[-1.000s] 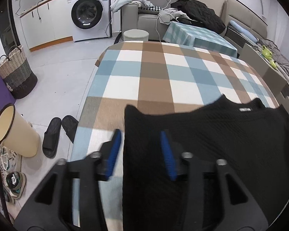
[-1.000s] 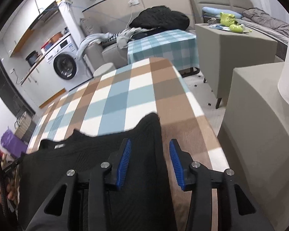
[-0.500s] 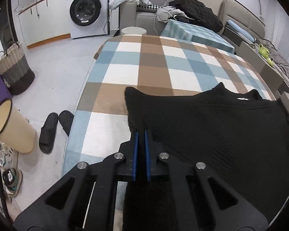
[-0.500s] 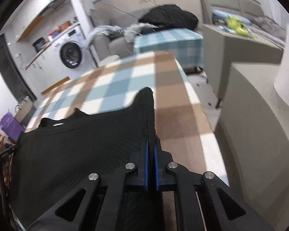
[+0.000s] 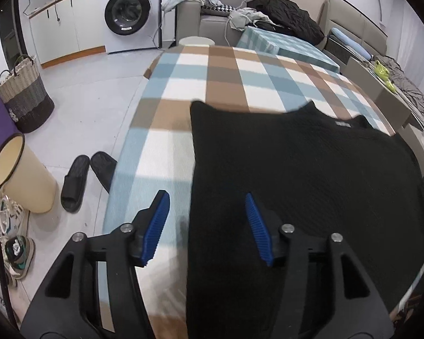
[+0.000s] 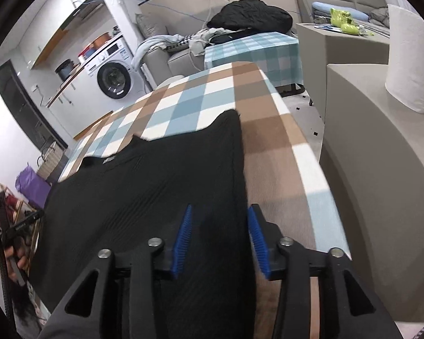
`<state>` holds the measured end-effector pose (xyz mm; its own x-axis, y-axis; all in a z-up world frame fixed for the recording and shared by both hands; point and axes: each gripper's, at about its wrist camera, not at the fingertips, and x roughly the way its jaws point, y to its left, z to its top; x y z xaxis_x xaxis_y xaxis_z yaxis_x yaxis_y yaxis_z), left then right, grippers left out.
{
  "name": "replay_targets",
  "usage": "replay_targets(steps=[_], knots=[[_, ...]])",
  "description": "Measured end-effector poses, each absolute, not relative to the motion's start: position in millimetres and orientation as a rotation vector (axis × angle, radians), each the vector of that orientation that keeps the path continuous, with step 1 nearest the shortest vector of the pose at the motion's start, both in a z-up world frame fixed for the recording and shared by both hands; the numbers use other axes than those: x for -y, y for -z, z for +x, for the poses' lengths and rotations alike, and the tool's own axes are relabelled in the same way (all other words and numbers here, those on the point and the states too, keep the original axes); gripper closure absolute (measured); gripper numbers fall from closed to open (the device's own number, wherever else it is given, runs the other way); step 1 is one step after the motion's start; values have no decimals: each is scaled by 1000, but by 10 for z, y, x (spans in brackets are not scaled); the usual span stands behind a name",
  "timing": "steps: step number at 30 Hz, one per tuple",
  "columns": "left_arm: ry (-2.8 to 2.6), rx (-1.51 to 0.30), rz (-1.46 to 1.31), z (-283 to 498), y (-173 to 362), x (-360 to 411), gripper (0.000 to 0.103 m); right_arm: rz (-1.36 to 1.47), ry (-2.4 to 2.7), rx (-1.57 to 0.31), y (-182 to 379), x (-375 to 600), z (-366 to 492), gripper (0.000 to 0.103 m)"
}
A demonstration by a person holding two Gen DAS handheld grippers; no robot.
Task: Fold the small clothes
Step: 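Open the left gripper and release the sweater while the right gripper holds, then open both grippers and press the folded black sweater flat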
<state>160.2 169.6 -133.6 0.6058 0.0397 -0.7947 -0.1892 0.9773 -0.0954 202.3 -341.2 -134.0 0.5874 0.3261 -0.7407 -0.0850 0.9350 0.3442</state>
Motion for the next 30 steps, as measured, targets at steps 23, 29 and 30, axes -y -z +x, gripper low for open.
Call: replay_targets(steps=[23, 29, 30], knots=[[-112, -928, -139, 1113, 1418, -1494, 48, 231, -208, -930, 1435, 3364, 1761, 89], [-94, -915, -88, 955, 1360, -1313, 48, 209, -226, -911, 1330, 3298, 1545, 47], [-87, -915, -85, 924, 1353, -1285, 48, 189, -223, -908, 1305, 3267, 1506, 43]])
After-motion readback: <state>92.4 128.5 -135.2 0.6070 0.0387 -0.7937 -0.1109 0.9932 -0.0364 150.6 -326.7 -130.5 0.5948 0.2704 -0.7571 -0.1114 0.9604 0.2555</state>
